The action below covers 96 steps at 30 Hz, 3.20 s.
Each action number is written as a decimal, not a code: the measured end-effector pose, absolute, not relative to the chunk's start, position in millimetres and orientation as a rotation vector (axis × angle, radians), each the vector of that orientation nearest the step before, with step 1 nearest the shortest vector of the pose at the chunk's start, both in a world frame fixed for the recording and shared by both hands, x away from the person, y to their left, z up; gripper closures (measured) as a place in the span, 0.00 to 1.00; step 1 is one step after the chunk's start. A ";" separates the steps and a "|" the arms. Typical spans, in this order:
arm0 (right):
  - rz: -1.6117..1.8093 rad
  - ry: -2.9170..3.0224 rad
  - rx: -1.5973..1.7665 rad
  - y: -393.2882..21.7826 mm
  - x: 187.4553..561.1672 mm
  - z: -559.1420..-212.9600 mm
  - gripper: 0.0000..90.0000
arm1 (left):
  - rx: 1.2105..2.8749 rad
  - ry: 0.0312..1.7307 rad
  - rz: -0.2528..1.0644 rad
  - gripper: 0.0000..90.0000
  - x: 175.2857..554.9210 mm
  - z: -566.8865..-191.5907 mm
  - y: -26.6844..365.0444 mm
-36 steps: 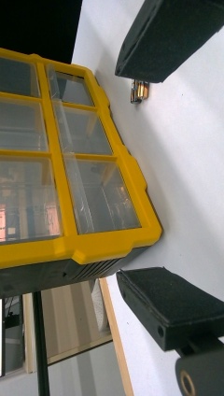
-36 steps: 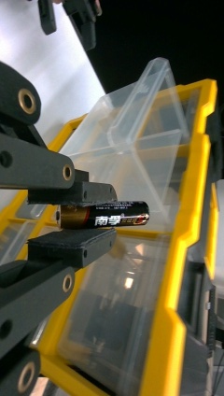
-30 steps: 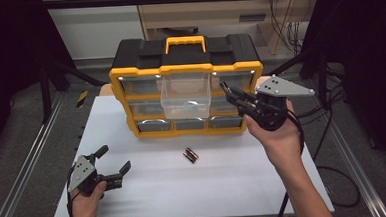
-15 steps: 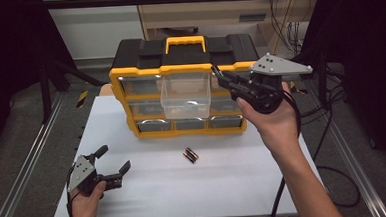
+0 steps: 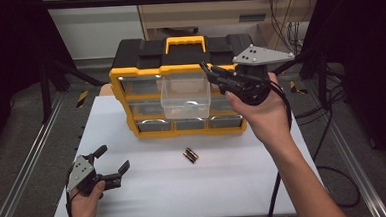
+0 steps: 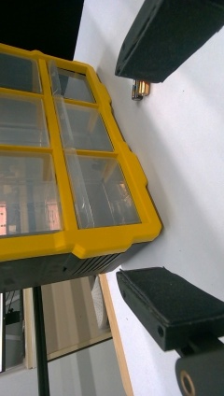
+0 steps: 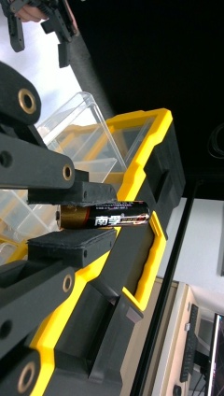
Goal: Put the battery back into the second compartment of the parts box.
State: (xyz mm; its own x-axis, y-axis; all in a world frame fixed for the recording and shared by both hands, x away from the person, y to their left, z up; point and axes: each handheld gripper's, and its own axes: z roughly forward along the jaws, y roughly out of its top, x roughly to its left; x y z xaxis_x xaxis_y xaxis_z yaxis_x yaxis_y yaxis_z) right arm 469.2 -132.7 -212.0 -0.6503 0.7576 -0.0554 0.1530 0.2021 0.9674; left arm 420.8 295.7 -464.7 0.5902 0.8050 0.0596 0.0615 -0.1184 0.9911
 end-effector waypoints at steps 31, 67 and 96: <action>1.337 2.160 0.819 -94.4 487.5 -214.6 0.85 | 1.580 0.748 0.742 0.04 420.8 -464.9 295.5; 1.365 2.089 0.835 -97.6 470.9 -223.2 0.32 | 1.583 0.750 0.743 0.04 420.5 -465.0 295.2; 1.334 2.072 0.983 -134.7 449.6 -279.9 0.12 | 1.579 0.750 0.749 0.03 420.1 -464.7 295.8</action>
State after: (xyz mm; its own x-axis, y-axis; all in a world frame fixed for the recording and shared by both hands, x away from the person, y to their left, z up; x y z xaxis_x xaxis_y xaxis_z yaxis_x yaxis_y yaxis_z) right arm 449.6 -134.7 -279.9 -0.6248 0.7806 -0.0160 0.3088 0.2658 0.9132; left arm 420.1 295.8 -464.7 0.5886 0.8061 0.0603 0.0617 -0.1191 0.9910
